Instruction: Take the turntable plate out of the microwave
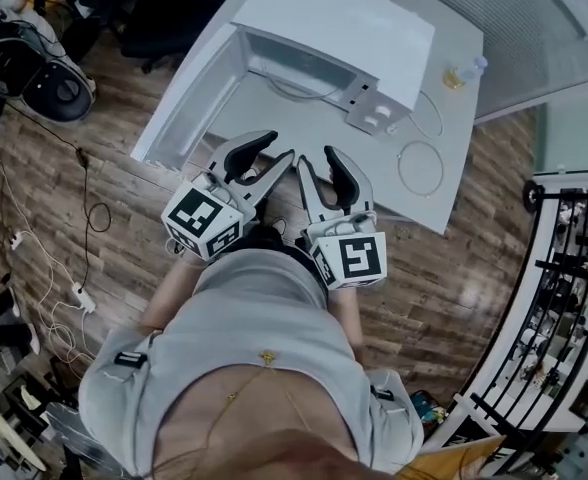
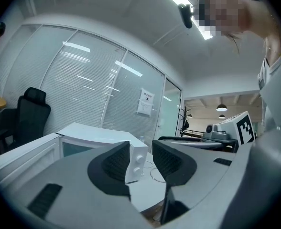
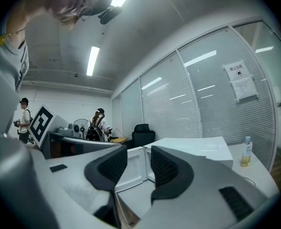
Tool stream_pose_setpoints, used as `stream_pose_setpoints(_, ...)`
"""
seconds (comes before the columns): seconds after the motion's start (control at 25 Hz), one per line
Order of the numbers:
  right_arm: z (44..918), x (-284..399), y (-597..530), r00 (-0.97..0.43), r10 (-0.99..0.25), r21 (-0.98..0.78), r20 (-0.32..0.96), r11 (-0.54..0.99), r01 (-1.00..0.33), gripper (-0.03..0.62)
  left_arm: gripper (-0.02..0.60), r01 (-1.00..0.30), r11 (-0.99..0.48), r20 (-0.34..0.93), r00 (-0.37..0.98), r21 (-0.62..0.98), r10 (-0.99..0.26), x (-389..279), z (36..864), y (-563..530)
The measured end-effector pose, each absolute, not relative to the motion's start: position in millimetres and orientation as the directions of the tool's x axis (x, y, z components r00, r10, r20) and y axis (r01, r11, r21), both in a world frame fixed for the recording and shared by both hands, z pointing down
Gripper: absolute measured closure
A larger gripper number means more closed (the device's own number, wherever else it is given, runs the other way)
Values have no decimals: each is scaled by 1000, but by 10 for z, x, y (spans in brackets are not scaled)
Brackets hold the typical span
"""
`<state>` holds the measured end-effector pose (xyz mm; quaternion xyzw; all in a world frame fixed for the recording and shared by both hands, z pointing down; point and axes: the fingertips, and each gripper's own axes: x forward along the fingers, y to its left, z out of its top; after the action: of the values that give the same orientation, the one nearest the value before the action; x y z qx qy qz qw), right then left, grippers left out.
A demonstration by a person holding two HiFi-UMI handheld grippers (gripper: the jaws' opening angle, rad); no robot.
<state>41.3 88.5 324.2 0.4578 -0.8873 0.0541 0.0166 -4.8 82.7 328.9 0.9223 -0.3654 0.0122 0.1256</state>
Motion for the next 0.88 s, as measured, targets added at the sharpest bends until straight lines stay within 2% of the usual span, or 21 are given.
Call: stream_pose_setpoints(0.88,3341,390,-330,-502,-858,-67,109,498,-865,433,431,-598,-766,112,800,235,-589,-41,3358,-463)
